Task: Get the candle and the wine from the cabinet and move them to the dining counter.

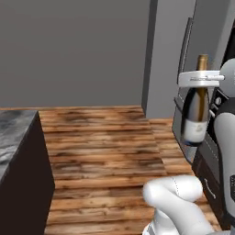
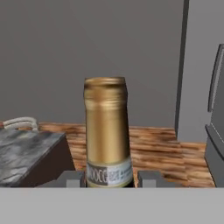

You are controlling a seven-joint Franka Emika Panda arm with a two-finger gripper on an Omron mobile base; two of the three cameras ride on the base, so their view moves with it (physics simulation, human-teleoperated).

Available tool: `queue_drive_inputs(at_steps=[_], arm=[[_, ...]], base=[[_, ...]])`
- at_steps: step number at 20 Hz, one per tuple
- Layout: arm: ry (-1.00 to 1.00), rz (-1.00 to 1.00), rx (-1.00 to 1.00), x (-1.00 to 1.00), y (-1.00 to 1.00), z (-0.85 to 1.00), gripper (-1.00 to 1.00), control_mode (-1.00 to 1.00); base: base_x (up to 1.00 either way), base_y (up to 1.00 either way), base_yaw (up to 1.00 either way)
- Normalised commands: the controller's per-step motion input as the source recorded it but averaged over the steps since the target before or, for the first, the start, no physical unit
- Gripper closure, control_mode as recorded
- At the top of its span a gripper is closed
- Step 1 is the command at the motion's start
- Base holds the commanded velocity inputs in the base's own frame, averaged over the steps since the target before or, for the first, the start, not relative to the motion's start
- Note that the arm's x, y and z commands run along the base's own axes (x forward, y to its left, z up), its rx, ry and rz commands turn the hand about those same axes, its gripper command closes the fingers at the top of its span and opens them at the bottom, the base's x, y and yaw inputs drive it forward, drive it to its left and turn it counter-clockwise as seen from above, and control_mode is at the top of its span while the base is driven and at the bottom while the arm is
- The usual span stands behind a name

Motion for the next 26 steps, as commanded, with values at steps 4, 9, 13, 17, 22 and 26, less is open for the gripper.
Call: queue_drive_inputs(at_steps=[4, 9, 13, 17, 22, 26], arm=[[0.00, 0.00, 0.00, 0.00, 0.00, 0.00, 1.00, 1.00], [0.00, 0.00, 0.00, 0.00, 0.00, 0.00, 1.00, 1.00], [0.00, 0.00, 0.00, 0.00, 0.00, 0.00, 1.00, 1.00], [0.00, 0.00, 0.00, 0.00, 0.00, 0.00, 1.00, 1.00], [0.00, 0.00, 0.00, 0.00, 0.00, 0.00, 1.00, 1.00], [0.00, 0.00, 0.00, 0.00, 0.00, 0.00, 1.00, 1.00]], base=[[1.00, -0.79, 0.13], [1.00, -0.39, 0.09], [1.00, -0.05, 0.12], [1.00, -0.01, 0.13], [1.00, 0.00, 0.19], [1.00, 0.00, 0.21]])
